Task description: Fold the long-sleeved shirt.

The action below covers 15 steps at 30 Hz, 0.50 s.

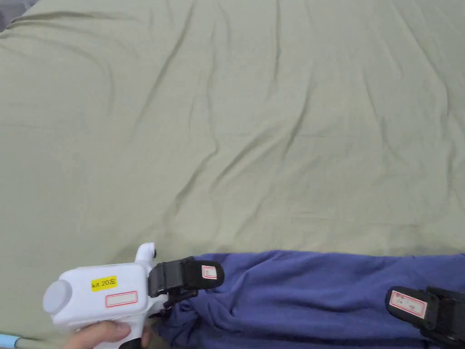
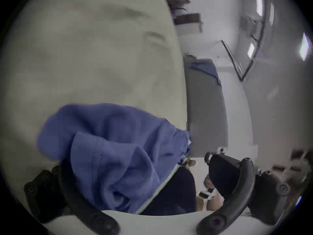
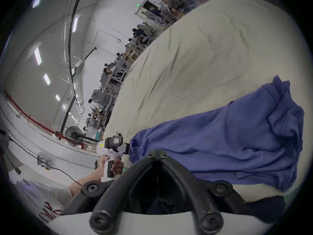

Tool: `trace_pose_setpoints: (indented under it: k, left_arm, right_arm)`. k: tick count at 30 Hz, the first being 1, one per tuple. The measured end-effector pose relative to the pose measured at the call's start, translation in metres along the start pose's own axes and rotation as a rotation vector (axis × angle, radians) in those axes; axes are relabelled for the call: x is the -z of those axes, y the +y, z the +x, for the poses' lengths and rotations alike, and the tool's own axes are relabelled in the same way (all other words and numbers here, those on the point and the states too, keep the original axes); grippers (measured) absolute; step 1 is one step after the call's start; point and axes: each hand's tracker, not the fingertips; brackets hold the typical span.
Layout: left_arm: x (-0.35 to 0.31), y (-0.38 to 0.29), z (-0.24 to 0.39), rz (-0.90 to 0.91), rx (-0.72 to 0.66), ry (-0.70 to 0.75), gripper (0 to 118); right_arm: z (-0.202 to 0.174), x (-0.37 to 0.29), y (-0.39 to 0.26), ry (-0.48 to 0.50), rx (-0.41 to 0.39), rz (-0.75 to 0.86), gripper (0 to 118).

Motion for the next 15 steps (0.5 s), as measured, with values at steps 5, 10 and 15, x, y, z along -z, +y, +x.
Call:
trace_pose_setpoints:
  k: [5, 10, 15]
  left_arm:
    - [0.009, 0.008, 0.004, -0.015, -0.035, -0.033, 8]
    - [-0.017, 0.005, -0.003, 0.083, -0.095, 0.019, 8]
    - [-0.087, 0.025, 0.02, 0.258, -0.094, -0.097, 8]
  right_arm:
    - [0.001, -0.001, 0.003, 0.001, 0.021, 0.001, 0]
    - [0.0, -0.002, 0.004, -0.038, 0.019, -0.004, 0]
    - [-0.01, -0.006, 0.009, -0.044, 0.023, 0.008, 0]
